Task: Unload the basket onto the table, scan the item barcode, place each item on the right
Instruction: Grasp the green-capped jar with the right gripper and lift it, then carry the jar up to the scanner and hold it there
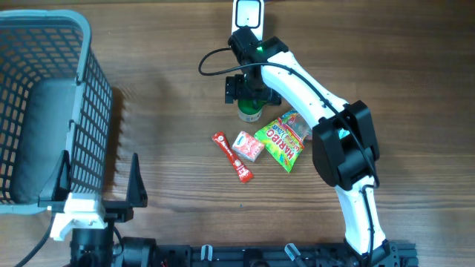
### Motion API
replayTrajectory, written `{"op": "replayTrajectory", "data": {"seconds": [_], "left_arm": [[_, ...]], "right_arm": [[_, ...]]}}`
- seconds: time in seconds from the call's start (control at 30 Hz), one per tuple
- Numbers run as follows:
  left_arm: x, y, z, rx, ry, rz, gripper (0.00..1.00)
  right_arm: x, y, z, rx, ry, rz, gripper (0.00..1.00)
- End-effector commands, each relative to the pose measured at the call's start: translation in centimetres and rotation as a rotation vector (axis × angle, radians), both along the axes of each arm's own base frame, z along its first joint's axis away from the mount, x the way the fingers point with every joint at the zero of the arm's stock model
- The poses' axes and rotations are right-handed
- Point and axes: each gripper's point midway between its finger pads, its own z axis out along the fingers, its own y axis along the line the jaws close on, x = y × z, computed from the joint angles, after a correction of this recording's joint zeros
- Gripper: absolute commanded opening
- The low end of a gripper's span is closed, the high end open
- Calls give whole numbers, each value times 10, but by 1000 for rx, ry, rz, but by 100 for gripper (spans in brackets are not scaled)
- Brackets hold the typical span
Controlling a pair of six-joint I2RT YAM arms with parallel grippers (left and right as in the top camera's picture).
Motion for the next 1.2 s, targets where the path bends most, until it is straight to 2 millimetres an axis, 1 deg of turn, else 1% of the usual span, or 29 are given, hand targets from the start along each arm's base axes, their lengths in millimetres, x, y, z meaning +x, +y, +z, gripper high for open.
{"op": "replayTrajectory", "data": {"seconds": [0.0, 0.07, 0.13, 0.23, 0.4, 0.47, 0.53, 0.57, 0.63, 0.67, 0.77, 0.8, 0.87, 0.93, 1.03, 1.1, 1.17], "left_arm": [[4, -3, -14, -5, 51, -18, 100], [5, -3, -21, -3, 76, -18, 100], [6, -3, -23, -2, 83, -17, 100], [6, -3, -25, -2, 90, -17, 100], [6, -3, -26, -1, 98, -18, 100], [6, -3, -31, 0, 116, -18, 100], [6, -3, -35, 2, 131, -18, 100], [7, -3, -37, 3, 140, -17, 100], [7, -3, -38, 3, 145, -18, 100], [7, -3, -38, 3, 146, -17, 100], [7, -3, -38, 4, 146, -17, 100], [7, -3, -38, 4, 147, -17, 100], [7, -3, -44, 6, 168, -17, 100], [7, -3, -50, 9, 193, -17, 100], [6, -3, -68, 15, 265, -16, 100], [4, -3, -81, 20, 319, -16, 100], [1, -3, -96, 26, 382, -16, 100]], "right_arm": [[-6, 4, -6, 22, 47, -28, 99], [-12, 6, -12, 27, 80, -26, 96], [-15, 6, -19, 16, 98, -30, 96], [-18, 4, -38, -6, 135, -57, 94], [-16, 2, -46, -22, 132, -102, 92], [-16, 2, -52, -28, 142, -111, 84], [-18, 1, -55, -34, 151, -118, 71], [-18, 1, -55, -33, 151, -129, 69], [-17, 1, -53, -32, 150, -130, 60], [-18, 0, -53, -35, 155, -131, 57], [-25, -5, -48, -52, 179, -120, 57], [-26, -4, -44, -41, 183, -89, 56], [-28, -1, -28, -21, 190, -33, 54], [-30, -2, -4, -3, 188, 10, 53], [-35, -5, 58, 23, 136, 80, 54], [-45, -11, 101, 52, 80, 102, 53], [-56, -17, 136, 76, 29, 122, 53]]}}
